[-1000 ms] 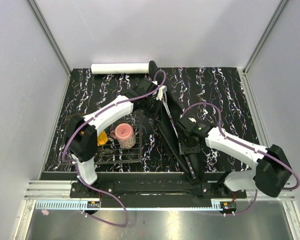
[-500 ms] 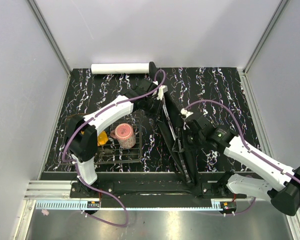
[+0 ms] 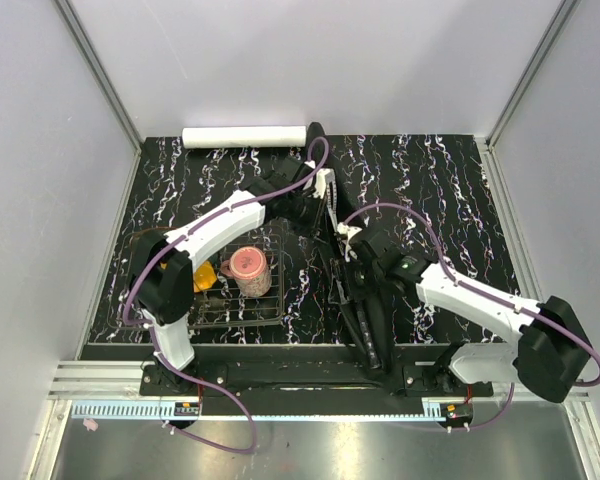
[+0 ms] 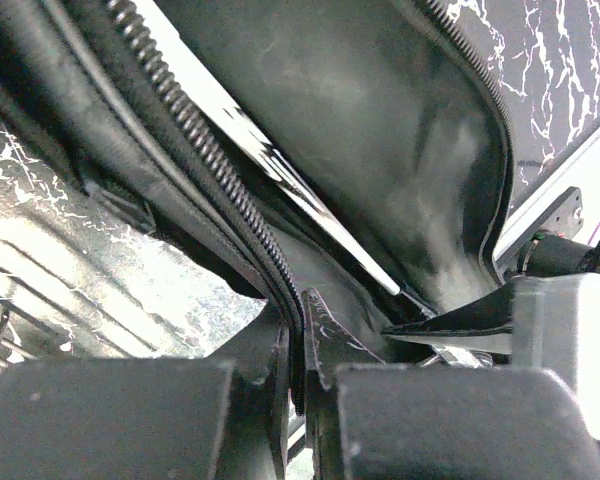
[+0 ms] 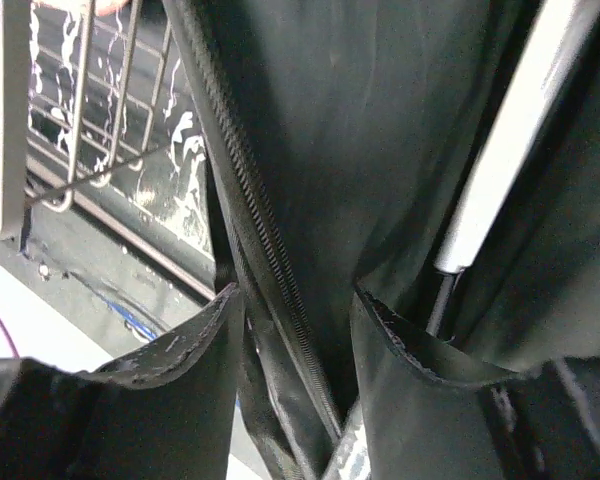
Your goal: Pack up the badminton gear
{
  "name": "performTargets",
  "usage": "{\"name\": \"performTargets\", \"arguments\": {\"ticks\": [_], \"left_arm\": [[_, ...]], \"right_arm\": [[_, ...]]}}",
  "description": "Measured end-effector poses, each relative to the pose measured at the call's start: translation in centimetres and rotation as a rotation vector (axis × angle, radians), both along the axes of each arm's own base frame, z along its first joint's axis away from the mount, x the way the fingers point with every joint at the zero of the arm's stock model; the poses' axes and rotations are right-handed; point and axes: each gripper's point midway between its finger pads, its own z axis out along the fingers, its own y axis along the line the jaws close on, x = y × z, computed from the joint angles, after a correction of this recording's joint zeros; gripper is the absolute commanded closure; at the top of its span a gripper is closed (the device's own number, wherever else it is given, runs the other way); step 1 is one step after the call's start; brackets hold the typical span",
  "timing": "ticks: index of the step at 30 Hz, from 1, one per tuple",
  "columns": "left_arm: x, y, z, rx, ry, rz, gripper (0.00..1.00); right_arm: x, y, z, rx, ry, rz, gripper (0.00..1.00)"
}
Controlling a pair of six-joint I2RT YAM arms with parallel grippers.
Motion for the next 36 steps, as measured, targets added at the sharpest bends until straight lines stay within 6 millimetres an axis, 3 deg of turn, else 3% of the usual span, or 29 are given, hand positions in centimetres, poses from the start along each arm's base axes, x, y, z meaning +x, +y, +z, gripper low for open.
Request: {"name": "performTargets", "arguments": {"ticks": [5,12,14,18,22,27,33,36], "left_arm": [[0.8,0.6,0.4,-0.016,0.016,0.054,1.0],[3.7,2.2,1.2,-0.066,0.038,0.18,1.0],[4.4,2.5,1.4,-0.079,0.036,0.207,1.0],[5.4,2.8,1.8,-0.102,0.027,0.244,1.0],[5.9,3.1,1.7,-0.097,0.02,0.266,1.0],[5.9,3.2,1.8,-0.104,0.024,0.263,1.0],[4.8,3.3,0.8,-0.117,0.04,0.235,1.0],[4.4,3.3,0.6,-0.118,0.049,0.221,1.0]], "right_arm": [[-2.4,0.5,-1.2,0.072,0.081,0.05,0.55],[-5.4,1.3,1.3,0.282,0.11,0.1,0.53],[-6.0,1.6,1.5,0.316,0.136,0.116,0.58],[-7.2,1.9,0.1,0.307,0.233,0.135,0.61],[-7.7,1.9,-0.8,0.292,0.287,0.146,0.55],[-6.7,0.9,-0.3,0.227,0.225,0.094,0.33],[-1.2,1.5,4.5,0.195,0.022,0.023,0.29],[1.9,1.2,5.0,0.181,-0.018,-0.011,0.3]]}}
